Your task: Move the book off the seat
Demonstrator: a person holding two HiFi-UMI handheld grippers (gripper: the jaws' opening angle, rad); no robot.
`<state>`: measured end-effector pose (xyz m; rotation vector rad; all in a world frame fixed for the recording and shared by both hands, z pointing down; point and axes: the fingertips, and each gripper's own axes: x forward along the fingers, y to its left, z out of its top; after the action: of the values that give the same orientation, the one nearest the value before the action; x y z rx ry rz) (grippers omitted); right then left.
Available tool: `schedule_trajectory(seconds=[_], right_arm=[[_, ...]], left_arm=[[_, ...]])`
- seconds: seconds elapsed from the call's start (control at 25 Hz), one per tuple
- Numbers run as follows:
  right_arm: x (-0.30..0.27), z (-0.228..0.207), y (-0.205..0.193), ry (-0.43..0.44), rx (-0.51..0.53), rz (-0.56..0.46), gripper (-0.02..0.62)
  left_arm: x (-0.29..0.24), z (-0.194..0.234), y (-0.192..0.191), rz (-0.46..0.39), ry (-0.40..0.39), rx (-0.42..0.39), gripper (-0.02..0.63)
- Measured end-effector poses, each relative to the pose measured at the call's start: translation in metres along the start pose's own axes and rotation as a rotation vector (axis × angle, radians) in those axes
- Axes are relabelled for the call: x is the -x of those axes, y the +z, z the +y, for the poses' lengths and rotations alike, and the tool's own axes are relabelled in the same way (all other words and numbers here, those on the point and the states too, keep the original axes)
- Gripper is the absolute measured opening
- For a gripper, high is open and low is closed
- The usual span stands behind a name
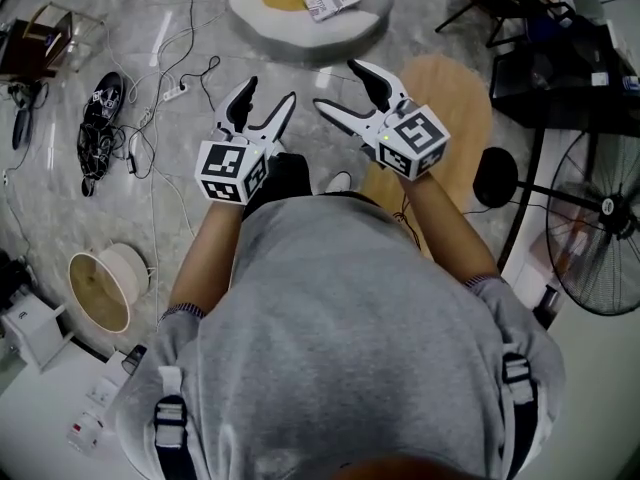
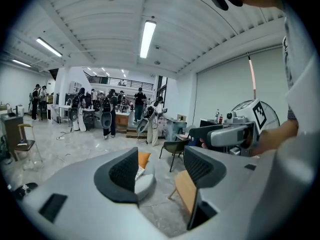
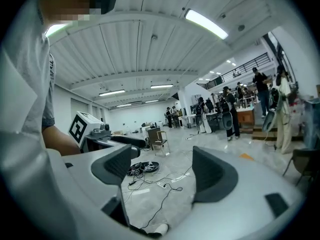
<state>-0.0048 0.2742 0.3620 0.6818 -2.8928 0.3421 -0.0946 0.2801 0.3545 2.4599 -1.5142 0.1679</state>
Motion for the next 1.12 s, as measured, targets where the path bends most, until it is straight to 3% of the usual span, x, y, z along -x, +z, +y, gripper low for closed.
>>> schedule_trajectory(seconds=[0.24, 0.72, 1.12], right_arm=[[-0.053, -0.026, 0.011, 0.004, 0.001, 0.017, 0.397], [-0.179, -0.091, 0.054, -0.103, -0.040, 0.054, 0.396], [-0.235, -0.130, 0.060, -0.152, -0.089, 0.071, 0.396]], left_arm=[[-0.034, 0.053, 0.010, -0.010, -0.011, 0.016, 0.313], [-0.103, 0.172, 0.048, 0.003, -0.144, 0.009, 0.312], [-0.156, 0.229, 0.062, 0.036, -0.220, -0.004, 0.311]])
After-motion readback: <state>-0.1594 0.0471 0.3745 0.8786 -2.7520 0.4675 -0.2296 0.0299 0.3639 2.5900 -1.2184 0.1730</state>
